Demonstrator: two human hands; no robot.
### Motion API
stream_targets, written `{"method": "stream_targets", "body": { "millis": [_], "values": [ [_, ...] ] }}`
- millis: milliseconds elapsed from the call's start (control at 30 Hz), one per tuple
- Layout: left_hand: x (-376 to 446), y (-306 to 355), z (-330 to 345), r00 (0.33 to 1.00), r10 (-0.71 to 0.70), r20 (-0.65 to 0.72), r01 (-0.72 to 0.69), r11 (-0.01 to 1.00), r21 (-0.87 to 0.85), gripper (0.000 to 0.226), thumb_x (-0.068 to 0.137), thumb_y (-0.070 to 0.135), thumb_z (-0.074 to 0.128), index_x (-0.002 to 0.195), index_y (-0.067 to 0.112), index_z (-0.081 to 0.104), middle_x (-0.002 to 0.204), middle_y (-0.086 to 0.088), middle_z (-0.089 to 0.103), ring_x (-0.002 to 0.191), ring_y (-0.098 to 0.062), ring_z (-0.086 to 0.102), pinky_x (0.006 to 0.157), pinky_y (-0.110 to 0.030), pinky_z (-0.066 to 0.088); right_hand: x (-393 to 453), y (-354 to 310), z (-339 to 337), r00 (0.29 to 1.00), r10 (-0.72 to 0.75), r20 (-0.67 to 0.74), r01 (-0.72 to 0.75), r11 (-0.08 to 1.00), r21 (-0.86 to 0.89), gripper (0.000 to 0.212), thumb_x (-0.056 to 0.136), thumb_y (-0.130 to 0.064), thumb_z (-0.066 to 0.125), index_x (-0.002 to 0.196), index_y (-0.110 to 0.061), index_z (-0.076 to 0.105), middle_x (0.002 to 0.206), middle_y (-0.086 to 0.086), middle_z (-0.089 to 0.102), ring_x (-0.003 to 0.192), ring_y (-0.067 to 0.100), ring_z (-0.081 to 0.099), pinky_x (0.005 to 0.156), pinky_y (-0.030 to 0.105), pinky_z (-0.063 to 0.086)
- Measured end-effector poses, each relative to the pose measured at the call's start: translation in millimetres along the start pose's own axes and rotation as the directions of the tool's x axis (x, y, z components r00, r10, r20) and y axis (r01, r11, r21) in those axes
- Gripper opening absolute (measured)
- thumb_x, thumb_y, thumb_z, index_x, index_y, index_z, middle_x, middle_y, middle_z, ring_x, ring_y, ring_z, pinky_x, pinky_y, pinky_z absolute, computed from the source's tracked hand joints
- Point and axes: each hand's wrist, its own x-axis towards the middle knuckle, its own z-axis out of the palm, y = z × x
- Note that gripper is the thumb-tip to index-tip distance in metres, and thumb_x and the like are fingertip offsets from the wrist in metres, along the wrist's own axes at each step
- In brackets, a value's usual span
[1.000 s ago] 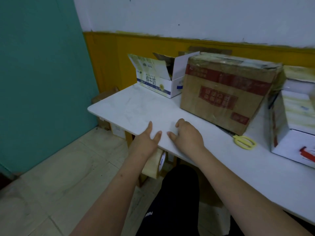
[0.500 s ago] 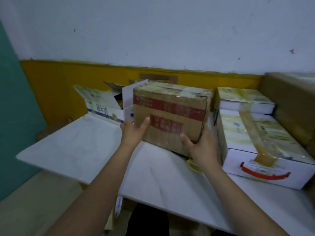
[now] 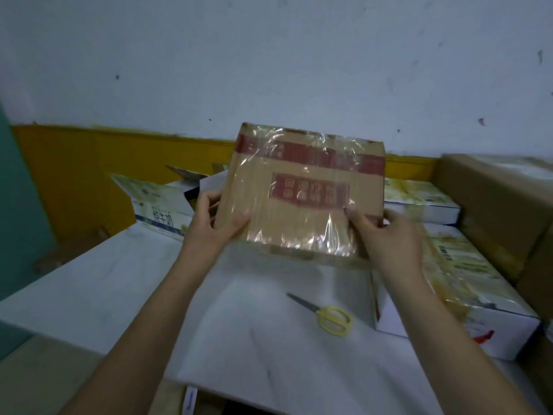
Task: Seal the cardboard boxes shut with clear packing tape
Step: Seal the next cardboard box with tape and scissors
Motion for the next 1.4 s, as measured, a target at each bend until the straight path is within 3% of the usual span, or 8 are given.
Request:
{"method": "stream_targets", "body": {
  "millis": [100, 200, 333, 667, 767, 933, 1067, 1400],
  "values": [
    [-15, 28, -16, 0.986, 0.03, 0.166, -0.016, 0.996, -0.084, 0.073, 0.065, 0.067, 0.073, 0.129, 0.053, 0.041, 0.126, 0.027, 0.058, 0.111, 0.01, 0.06, 0.085, -0.016, 0.054, 7, -31, -28, 0.975, 0.131, 0.179, -0.176, 0.948, 0.264, 0.068, 0.079, -0.076, 0.057, 0.095, -0.011, 0.071, 0.086, -0.002, 0.069, 0.082, 0.018, 0.065, 0.075, 0.037, 0.051],
    [-19, 37, -17, 0.999, -0.019, 0.041, 0.019, 1.0, 0.01, 0.074, 0.06, 0.065, 0.077, 0.126, 0.055, 0.045, 0.12, 0.026, 0.063, 0.106, 0.008, 0.063, 0.097, -0.03, 0.054, -8, -43, -38, 0.913, -0.028, 0.408, -0.188, 0.857, 0.48, 0.059, 0.07, -0.08, 0.058, 0.11, -0.037, 0.069, 0.101, -0.022, 0.072, 0.098, 0.0, 0.067, 0.082, 0.025, 0.05],
    [-27, 51, -17, 0.99, -0.132, -0.042, 0.131, 0.991, -0.034, 0.085, 0.055, 0.074, 0.082, 0.13, 0.046, 0.054, 0.122, 0.013, 0.069, 0.112, -0.014, 0.067, 0.097, -0.05, 0.056, -25, -40, -23, 0.961, -0.162, 0.226, 0.074, 0.932, 0.354, 0.054, 0.077, -0.052, 0.078, 0.124, -0.031, 0.062, 0.11, -0.016, 0.071, 0.101, 0.006, 0.067, 0.087, 0.035, 0.058],
    [-25, 73, -39, 0.962, -0.265, 0.068, 0.27, 0.96, -0.077, 0.041, 0.088, 0.035, 0.072, 0.127, 0.022, 0.064, 0.109, 0.001, 0.077, 0.092, -0.017, 0.076, 0.068, -0.033, 0.062, -29, -38, -28, 0.935, -0.244, 0.259, 0.226, 0.969, 0.099, 0.027, 0.085, -0.049, 0.071, 0.091, -0.023, 0.066, 0.078, -0.012, 0.066, 0.073, 0.005, 0.062, 0.059, 0.018, 0.044],
    [-17, 80, -44, 0.94, -0.331, 0.083, 0.339, 0.932, -0.127, 0.035, 0.089, 0.03, 0.073, 0.121, 0.017, 0.067, 0.103, -0.005, 0.078, 0.083, -0.018, 0.076, 0.062, -0.031, 0.061, -30, -44, -31, 0.929, -0.277, 0.247, 0.276, 0.96, 0.037, 0.047, 0.085, -0.061, 0.064, 0.078, -0.014, 0.065, 0.069, 0.004, 0.066, 0.065, 0.021, 0.062, 0.059, 0.034, 0.046],
    [0, 82, -49, 0.915, -0.389, 0.104, 0.403, 0.887, -0.225, 0.035, 0.096, 0.0, 0.058, 0.126, 0.016, 0.059, 0.114, -0.013, 0.073, 0.09, -0.025, 0.074, 0.059, -0.032, 0.063, -31, -52, -46, 0.824, -0.212, 0.526, 0.03, 0.943, 0.333, 0.017, 0.089, -0.053, 0.06, 0.103, -0.044, 0.065, 0.099, -0.023, 0.07, 0.099, 0.002, 0.063, 0.082, 0.024, 0.05],
    [5, 72, -47, 0.893, -0.438, 0.107, 0.45, 0.854, -0.26, 0.044, 0.094, -0.009, 0.054, 0.131, 0.015, 0.053, 0.114, -0.005, 0.068, 0.093, -0.026, 0.072, 0.07, -0.038, 0.063, -29, -25, -29, 0.771, -0.229, 0.594, 0.115, 0.968, 0.224, 0.072, 0.071, -0.062, 0.075, 0.136, -0.048, 0.048, 0.117, -0.032, 0.064, 0.111, -0.005, 0.059, 0.094, 0.026, 0.049],
    [-12, 22, -52, 0.964, -0.151, 0.22, 0.156, 0.988, -0.003, 0.066, 0.076, 0.031, 0.087, 0.133, 0.044, 0.057, 0.139, 0.01, 0.056, 0.119, -0.016, 0.064, 0.088, -0.043, 0.06, -16, -6, 9, 0.847, -0.252, 0.468, 0.219, 0.968, 0.126, 0.062, 0.085, -0.053, 0.067, 0.14, -0.033, 0.046, 0.11, -0.022, 0.059, 0.099, 0.003, 0.056, 0.081, 0.02, 0.048]
  ]
}}
